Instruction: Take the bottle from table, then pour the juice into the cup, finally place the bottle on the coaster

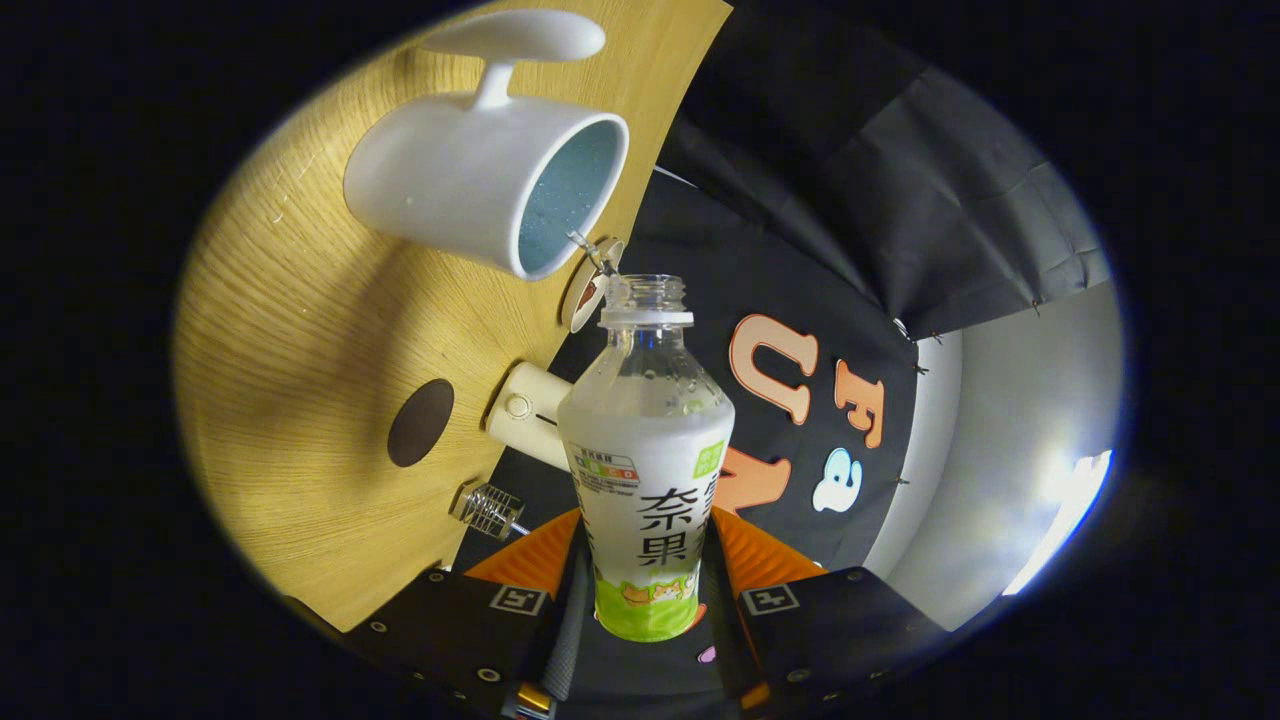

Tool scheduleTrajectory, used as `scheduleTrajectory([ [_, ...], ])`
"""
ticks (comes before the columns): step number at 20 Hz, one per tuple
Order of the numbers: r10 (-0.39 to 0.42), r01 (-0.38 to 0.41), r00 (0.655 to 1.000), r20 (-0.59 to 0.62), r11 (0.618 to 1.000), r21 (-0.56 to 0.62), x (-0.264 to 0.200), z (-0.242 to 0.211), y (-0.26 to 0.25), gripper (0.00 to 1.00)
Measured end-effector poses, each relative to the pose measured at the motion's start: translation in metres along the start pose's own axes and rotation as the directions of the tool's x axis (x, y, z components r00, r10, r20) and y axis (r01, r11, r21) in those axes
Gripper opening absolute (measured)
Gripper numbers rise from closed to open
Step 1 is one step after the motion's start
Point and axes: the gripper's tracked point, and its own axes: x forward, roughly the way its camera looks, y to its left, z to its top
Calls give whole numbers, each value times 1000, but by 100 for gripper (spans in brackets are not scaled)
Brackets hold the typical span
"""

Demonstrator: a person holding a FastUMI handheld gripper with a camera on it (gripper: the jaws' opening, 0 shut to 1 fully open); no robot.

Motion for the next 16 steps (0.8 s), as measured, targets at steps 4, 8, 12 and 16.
scheduleTrajectory([
  [4,-13,13,1000,12,1000,-24,-1,2,-6,56],
  [8,-16,18,1000,26,999,-46,-4,5,-4,56],
  [12,-21,24,999,32,996,-91,-5,3,-8,56],
  [16,-24,28,999,34,994,-102,-7,3,-8,56],
])
